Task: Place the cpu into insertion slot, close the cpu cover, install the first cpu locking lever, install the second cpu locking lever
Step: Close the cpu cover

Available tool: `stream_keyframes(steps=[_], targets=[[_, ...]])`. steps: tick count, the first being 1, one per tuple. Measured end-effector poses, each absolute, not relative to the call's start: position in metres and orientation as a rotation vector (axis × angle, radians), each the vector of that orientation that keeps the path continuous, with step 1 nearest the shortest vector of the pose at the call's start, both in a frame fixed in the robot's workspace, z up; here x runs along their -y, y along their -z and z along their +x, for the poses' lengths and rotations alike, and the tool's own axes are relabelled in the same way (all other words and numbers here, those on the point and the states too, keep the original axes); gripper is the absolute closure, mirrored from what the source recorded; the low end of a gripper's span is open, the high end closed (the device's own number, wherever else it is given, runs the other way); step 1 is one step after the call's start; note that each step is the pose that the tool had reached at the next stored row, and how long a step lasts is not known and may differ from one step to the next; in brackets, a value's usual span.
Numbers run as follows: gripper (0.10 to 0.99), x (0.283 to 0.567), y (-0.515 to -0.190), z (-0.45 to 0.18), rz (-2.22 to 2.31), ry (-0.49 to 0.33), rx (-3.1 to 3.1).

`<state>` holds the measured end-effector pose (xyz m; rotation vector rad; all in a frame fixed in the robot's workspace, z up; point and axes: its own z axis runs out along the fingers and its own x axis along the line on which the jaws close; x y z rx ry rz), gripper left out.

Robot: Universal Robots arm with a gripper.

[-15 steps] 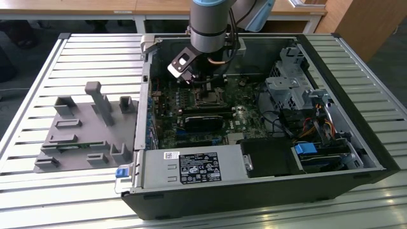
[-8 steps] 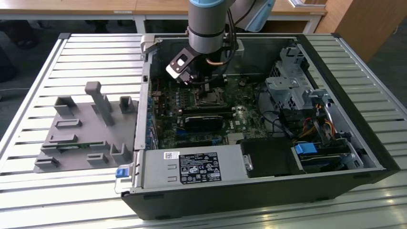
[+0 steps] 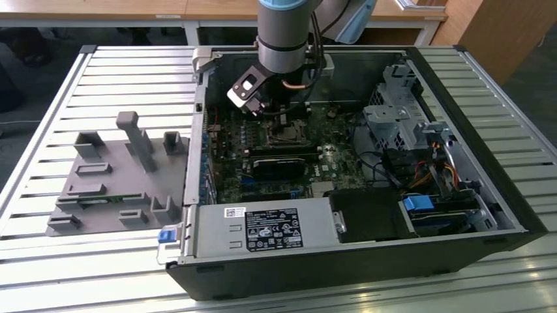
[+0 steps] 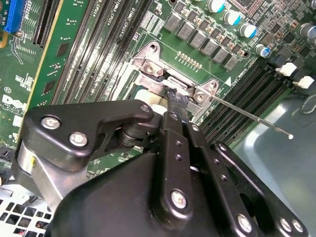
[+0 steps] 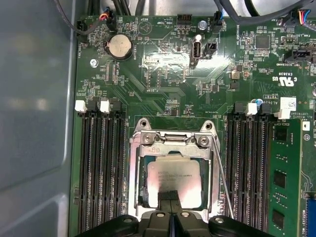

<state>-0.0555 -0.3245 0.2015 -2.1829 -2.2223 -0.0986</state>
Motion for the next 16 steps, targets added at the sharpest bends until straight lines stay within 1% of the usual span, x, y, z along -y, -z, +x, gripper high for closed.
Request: stream_keyframes(steps=[9,16], targets=[[0.98,0.3246,-0.2069,-0.0556,-2.183,0.098,2.223],[0.98,0.3247,-0.2006,-0.0559,-2.184,0.098,2.223]])
